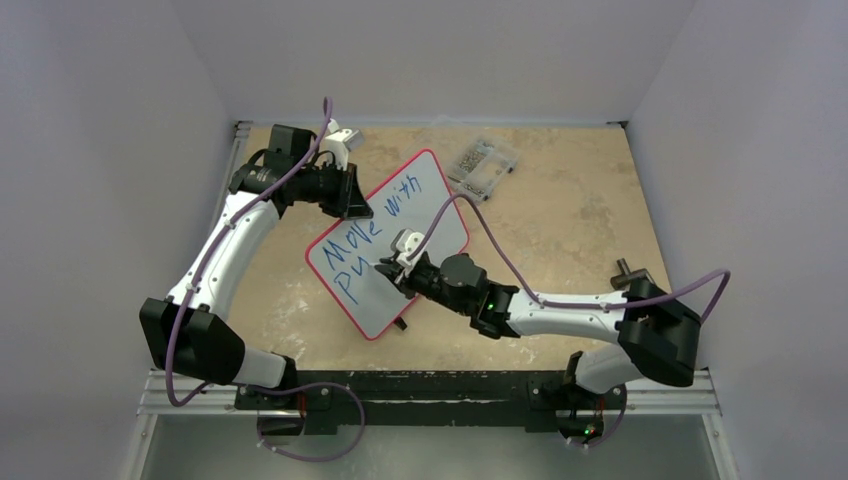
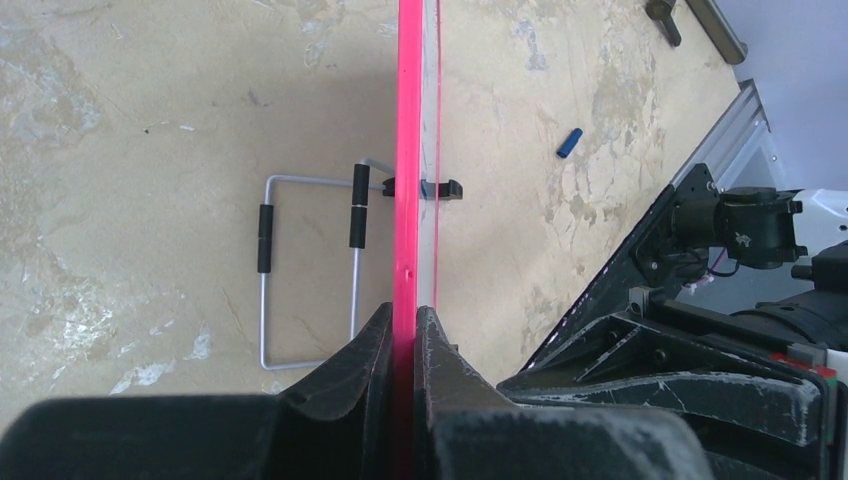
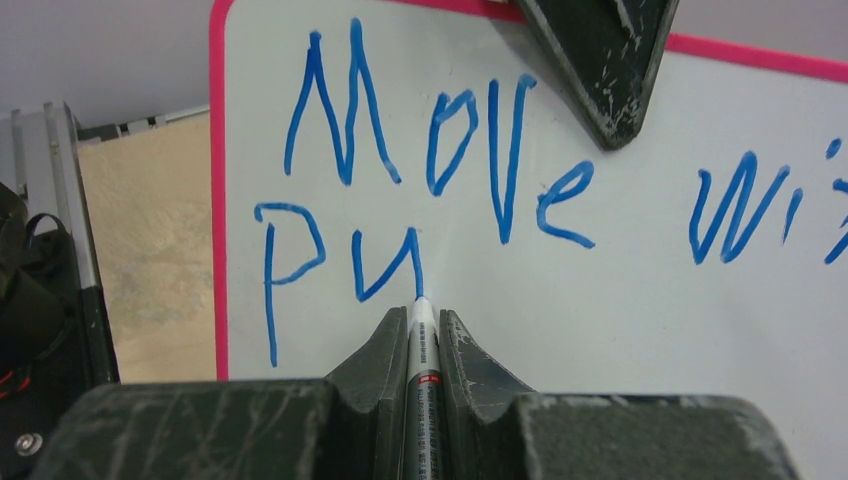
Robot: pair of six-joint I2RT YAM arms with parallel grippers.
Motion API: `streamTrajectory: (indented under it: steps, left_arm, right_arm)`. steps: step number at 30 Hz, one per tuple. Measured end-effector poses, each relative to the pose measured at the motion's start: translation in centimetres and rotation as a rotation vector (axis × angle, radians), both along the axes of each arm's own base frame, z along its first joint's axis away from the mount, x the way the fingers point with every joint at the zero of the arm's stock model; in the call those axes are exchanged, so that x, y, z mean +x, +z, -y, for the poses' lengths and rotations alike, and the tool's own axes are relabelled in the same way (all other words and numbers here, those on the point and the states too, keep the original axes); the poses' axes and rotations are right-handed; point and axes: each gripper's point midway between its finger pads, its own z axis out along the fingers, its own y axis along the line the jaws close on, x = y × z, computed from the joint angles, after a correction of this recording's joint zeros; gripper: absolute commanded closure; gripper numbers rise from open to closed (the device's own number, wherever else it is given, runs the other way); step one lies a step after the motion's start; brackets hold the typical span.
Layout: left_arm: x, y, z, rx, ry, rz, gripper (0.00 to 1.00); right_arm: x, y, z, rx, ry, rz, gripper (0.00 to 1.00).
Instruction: Write a sentence on the whiteboard
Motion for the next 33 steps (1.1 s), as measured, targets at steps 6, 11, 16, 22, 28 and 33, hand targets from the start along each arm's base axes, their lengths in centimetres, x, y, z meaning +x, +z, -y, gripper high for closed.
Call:
streamTrajectory:
  steps: [6,11,16,22,28,33]
  left_arm:
    - [0.0,0.0,0.0,0.000,0.000,0.000,1.00]
    - [0.0,0.0,0.0,-0.003,0.004,-0.005,1.00]
    - [0.0,0.0,0.0,-0.003,0.004,-0.005,1.00]
    - [0.0,0.0,0.0,-0.003,0.004,-0.005,1.00]
    - [0.0,0.0,0.0,-0.003,0.004,-0.005,1.00]
    - [0.0,0.0,0.0,0.000,0.004,-0.002,1.00]
  right_arm:
    - [-0.3,-1.6,0.9,-0.053,-0.003,-0.023,1.00]
    - [-0.3,-1.3,1.4,-0.060,-0.009,-0.019,1.00]
    - [-0.3,0.0,1.6,-0.039,-0.009,-0.001,1.00]
    - [0.1,1.6,1.2,-0.020,-0.015,0.031,1.00]
    - [1.0,1.9,0.4,-0.019,-0.035,0.046,1.00]
    - [1.6,1.7,0.2,-0.023,-0.045,0.046,1.00]
